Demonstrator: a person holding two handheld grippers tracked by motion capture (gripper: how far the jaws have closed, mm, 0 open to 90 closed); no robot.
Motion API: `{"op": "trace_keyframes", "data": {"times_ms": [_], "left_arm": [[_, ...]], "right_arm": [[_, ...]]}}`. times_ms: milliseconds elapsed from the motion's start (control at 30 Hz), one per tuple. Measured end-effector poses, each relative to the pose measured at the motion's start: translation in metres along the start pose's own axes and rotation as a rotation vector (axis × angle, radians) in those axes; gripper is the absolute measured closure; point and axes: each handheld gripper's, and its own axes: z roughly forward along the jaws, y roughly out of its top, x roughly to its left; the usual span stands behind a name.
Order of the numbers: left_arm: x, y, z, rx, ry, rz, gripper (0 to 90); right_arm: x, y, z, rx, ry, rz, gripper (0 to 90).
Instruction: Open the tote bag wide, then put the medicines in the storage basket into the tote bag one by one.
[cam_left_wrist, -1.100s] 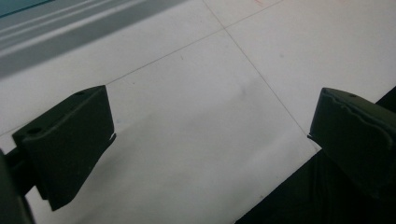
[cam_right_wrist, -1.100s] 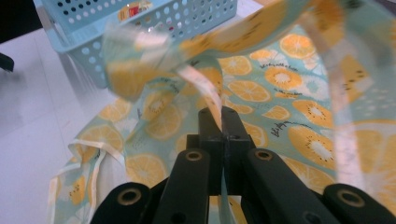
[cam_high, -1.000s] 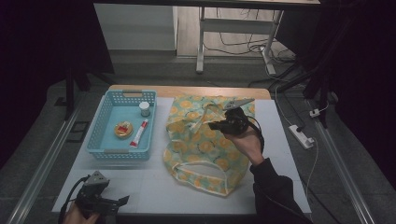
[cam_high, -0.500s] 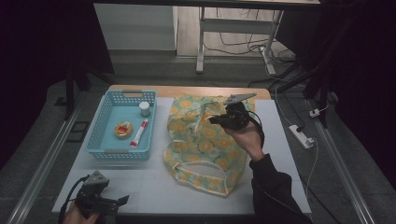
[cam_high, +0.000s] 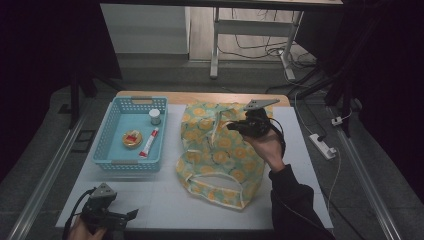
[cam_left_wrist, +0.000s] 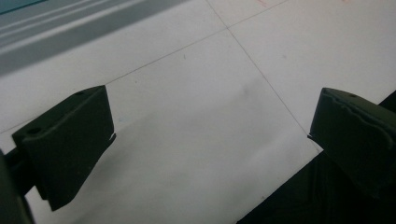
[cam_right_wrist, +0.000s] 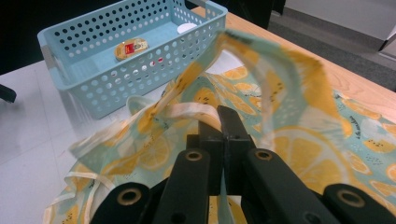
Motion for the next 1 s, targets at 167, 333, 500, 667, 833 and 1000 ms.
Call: {"op": "trace_keyframes", "data": {"times_ms": [167, 333, 500, 667, 833, 1000], "left_arm": [[0.0, 0.0001, 0.0, 0.0, 0.001, -0.001, 0.0], [0.0001, 0.0001, -0.0001, -0.001, 0.002, -0.002, 0.0], [-0.0002, -0.0004, -0.0011, -0.01, 0.001, -0.005, 0.0], [0.0011, -0.0007, -0.0019, -0.019, -0.003, -0.007, 0.0], [0.0009, -0.0008, -0.0029, -0.029, -0.001, -0.01, 0.0], [0.0018, -0.0005, -0.0035, -0.035, -0.021, -0.024, 0.0]], "right_arm": [[-0.0008, 0.0009, -0.0029, -0.008, -0.005, 0.001, 90.0], [-0.0026, 0.0011, -0.0057, -0.017, -0.011, 0.006, 90.0], [-0.0037, -0.0003, -0.0051, -0.014, -0.009, 0.011, 90.0], [-0.0041, -0.0006, -0.0047, -0.016, -0.006, 0.013, 90.0], [-0.0048, -0.0015, -0.0043, -0.012, -0.005, 0.011, 90.0], [-0.0042, -0.0021, -0.0037, -0.008, -0.003, 0.006, 90.0]]}}
